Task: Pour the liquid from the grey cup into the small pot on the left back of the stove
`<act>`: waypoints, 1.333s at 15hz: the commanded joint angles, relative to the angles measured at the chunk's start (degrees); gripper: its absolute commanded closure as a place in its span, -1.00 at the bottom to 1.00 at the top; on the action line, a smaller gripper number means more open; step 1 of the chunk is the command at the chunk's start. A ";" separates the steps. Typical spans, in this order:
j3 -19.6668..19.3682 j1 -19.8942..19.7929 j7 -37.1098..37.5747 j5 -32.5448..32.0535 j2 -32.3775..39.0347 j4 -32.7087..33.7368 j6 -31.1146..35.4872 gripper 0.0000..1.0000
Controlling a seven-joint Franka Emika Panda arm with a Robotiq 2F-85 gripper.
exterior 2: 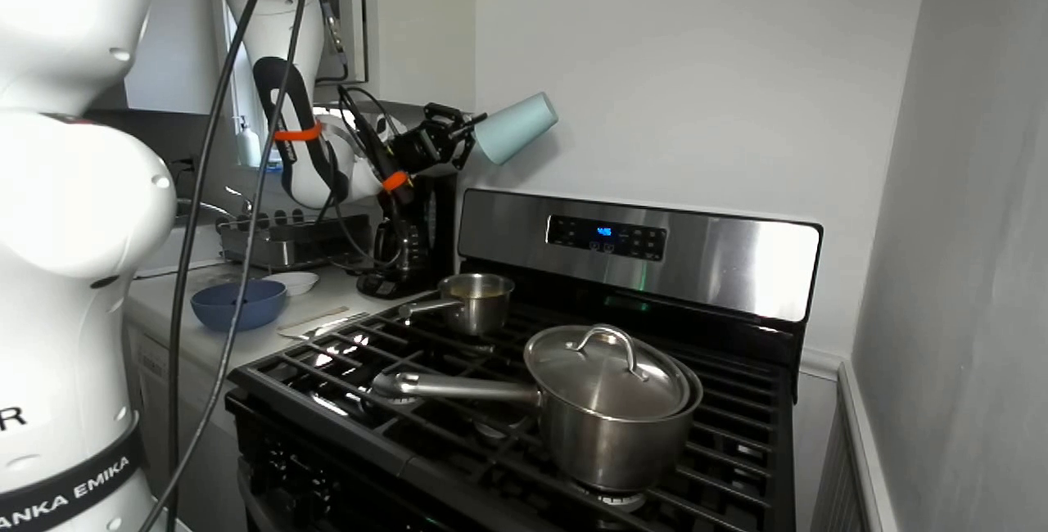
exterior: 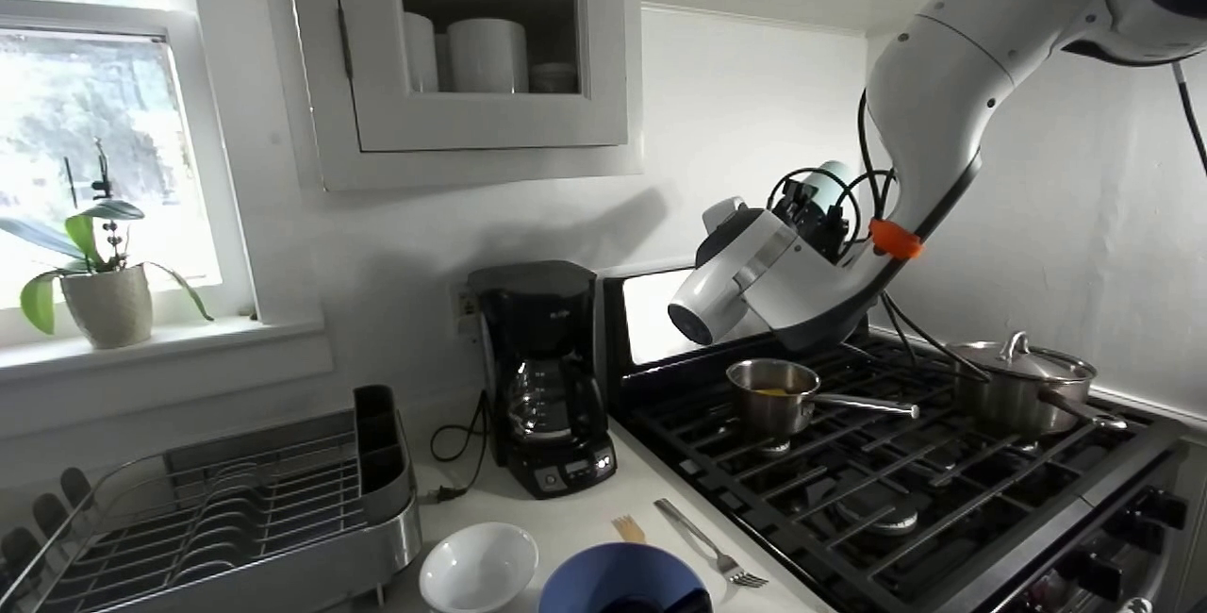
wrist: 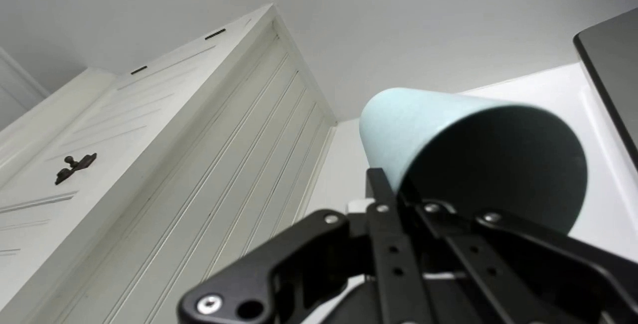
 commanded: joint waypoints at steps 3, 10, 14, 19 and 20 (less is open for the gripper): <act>2.42 -2.83 -4.76 5.71 -8.58 -2.23 15.10 0.98; 1.17 -3.86 -12.11 14.79 -23.95 -9.12 40.60 0.98; -0.46 -3.17 -16.14 21.03 -30.49 -14.31 54.66 0.98; -1.14 -1.46 -25.82 32.20 -36.26 -19.70 68.15 0.97; -0.81 -0.74 -28.21 35.29 -36.82 -20.09 69.92 0.97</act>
